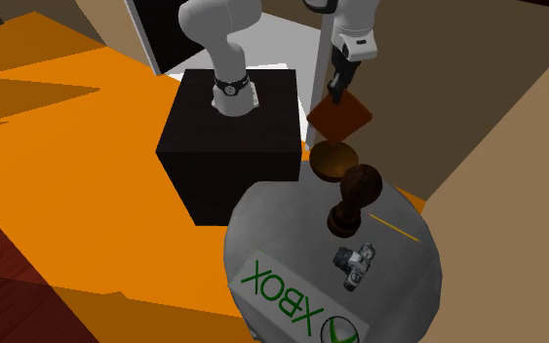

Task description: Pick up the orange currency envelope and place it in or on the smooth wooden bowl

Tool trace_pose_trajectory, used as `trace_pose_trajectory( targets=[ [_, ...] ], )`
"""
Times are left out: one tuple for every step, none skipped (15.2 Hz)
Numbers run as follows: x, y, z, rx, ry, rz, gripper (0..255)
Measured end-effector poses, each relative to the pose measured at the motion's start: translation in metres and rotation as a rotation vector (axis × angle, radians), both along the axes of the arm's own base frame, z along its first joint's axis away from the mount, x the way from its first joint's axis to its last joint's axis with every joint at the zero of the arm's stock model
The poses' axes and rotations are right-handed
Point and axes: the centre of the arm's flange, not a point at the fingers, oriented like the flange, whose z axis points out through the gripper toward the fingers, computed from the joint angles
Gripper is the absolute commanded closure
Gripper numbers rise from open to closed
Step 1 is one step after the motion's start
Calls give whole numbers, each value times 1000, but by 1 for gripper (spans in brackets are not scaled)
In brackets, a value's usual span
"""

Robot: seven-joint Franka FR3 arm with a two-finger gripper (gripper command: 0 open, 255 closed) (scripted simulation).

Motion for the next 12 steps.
trace_pose_trajectory(
  targets=[
    [1, -1, -4, 0, 0, 0, 255],
    [1, 0, -10, 0, 0, 0, 255],
    [0, -1, -15, 0, 0, 0, 255],
    [0, 1, -20, 0, 0, 0, 255],
    [-1, -1, -26, 0, 0, 0, 255],
    [0, -1, -31, 0, 0, 0, 255],
    [1, -1, -35, 0, 0, 0, 255],
    [1, -1, -41, 0, 0, 0, 255],
    [1, -1, -46, 0, 0, 0, 255],
    [1, -1, -52, 0, 0, 0, 255],
    [1, 0, -58, 0, 0, 0, 255],
    [0, 0, -64, 0, 0, 0, 255]
  ],
)
